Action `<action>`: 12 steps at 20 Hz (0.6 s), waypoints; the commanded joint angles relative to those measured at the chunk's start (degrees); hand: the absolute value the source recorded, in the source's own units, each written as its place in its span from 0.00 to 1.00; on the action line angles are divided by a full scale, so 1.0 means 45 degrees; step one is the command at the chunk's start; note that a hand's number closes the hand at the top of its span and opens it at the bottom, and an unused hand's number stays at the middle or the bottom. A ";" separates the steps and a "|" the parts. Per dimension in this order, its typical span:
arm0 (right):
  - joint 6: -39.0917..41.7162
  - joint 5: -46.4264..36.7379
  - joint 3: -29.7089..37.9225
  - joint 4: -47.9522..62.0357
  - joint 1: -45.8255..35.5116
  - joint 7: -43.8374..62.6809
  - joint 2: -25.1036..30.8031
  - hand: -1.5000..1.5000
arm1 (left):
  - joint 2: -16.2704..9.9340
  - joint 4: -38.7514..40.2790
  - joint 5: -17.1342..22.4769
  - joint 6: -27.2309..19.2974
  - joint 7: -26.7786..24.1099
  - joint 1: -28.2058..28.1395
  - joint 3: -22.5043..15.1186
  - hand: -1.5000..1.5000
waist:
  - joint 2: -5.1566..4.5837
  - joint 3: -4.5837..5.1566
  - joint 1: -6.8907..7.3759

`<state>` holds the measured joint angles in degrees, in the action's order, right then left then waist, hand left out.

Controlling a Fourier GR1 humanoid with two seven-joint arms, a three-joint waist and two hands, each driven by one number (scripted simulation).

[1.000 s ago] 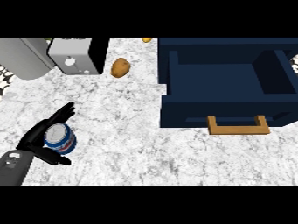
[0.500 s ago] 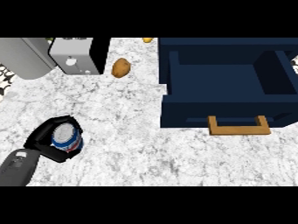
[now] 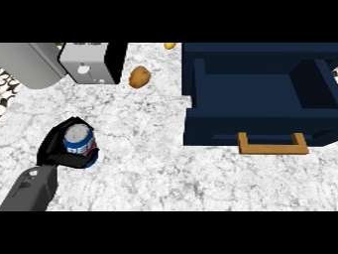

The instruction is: Pick up the can, place it into the drawer and close the drawer

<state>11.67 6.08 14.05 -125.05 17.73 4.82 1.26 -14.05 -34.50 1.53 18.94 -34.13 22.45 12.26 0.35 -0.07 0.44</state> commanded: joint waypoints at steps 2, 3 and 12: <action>-0.0329 -0.0267 -0.0217 -0.0004 -0.0174 0.0150 -0.0267 0.00 | 0.1365 -0.1013 0.0949 -0.3174 0.1394 0.0903 0.1087 1.00 | -0.0026 -0.0001 -0.0036; 0.0145 -0.0002 0.0021 -0.0142 0.0288 0.0112 -0.0001 0.00 | 0.1576 -0.2060 0.0971 -0.3204 0.1243 0.0037 0.0858 1.00 | 0.0008 -0.0004 0.0008; 0.0216 0.0010 0.0089 0.0276 0.0777 -0.1084 -0.0189 0.00 | 0.3007 -0.8699 0.0058 -0.4849 0.5165 -0.1138 -0.1650 1.00 | -0.0008 -0.0002 -0.0058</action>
<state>10.71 6.00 13.65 -126.40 19.20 4.59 0.99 -3.10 -64.09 3.69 0.82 -15.55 18.68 8.54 0.36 -0.06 0.42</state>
